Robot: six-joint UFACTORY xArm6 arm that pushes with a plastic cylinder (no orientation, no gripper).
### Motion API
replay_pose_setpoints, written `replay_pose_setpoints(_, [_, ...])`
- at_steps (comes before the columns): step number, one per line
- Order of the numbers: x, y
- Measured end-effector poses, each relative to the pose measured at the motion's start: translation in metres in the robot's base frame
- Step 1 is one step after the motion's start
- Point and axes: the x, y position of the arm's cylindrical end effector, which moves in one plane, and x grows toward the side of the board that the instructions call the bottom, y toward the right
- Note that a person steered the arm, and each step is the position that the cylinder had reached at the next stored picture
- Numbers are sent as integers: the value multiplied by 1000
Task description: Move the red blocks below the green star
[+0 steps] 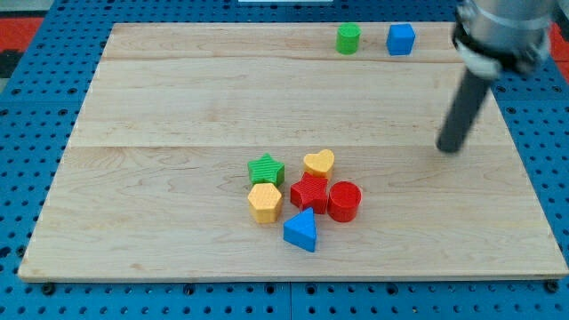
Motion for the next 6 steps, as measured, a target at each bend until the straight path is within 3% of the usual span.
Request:
replay_pose_setpoints(1, [53,-91])
replay_pose_setpoints(3, [5,-220])
replay_pose_setpoints(6, [-2,-213])
